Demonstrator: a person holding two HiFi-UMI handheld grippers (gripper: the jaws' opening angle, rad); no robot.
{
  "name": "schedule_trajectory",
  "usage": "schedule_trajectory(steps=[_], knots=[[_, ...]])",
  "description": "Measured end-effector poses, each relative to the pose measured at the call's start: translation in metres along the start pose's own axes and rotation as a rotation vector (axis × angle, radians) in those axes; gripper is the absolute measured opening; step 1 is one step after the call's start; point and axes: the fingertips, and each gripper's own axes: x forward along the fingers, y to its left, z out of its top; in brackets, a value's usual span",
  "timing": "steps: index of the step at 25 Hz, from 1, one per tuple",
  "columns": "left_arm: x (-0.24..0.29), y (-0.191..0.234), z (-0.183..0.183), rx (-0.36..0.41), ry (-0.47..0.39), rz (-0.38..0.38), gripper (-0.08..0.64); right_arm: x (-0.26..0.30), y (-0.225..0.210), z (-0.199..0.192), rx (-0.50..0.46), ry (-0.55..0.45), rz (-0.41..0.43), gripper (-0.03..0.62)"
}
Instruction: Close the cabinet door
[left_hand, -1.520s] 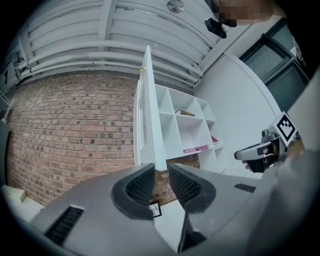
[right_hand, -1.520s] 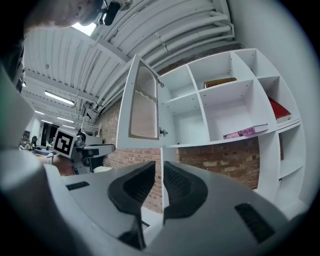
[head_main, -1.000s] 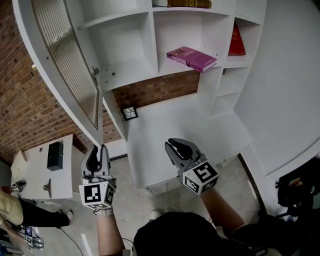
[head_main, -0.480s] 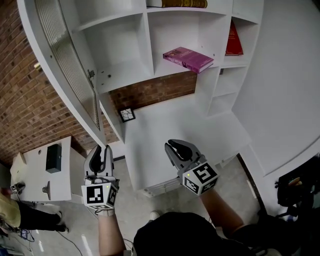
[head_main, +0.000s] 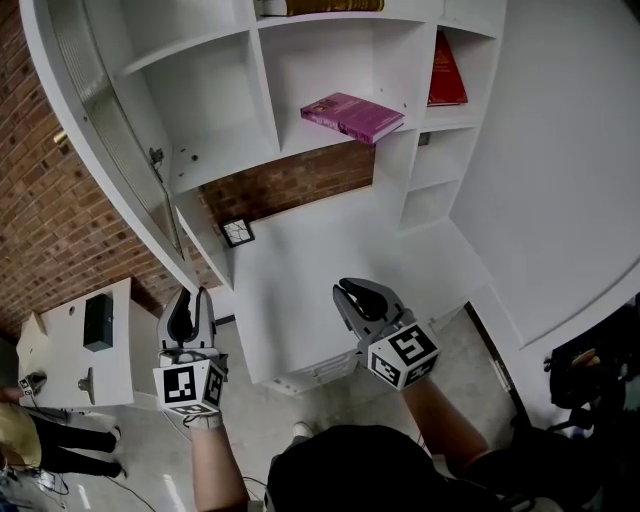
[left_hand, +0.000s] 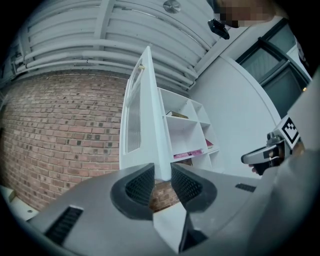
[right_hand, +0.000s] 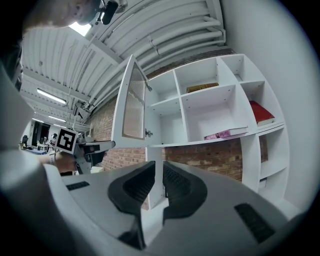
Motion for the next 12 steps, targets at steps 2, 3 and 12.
schedule_trajectory(steps=[2, 3, 12], knots=[[0.003, -0.004, 0.000, 0.010, 0.009, 0.005, 0.100, -0.008, -0.007, -0.002, 0.003, 0.004, -0.003, 0.051], [0.005, -0.006, 0.000, 0.012, 0.012, 0.010, 0.100, -0.011, -0.009, -0.003, 0.005, 0.006, -0.004, 0.051], [0.016, -0.019, -0.001, 0.027, 0.036, 0.020, 0.107, -0.041, -0.032, -0.008, 0.019, 0.017, -0.025, 0.051]])
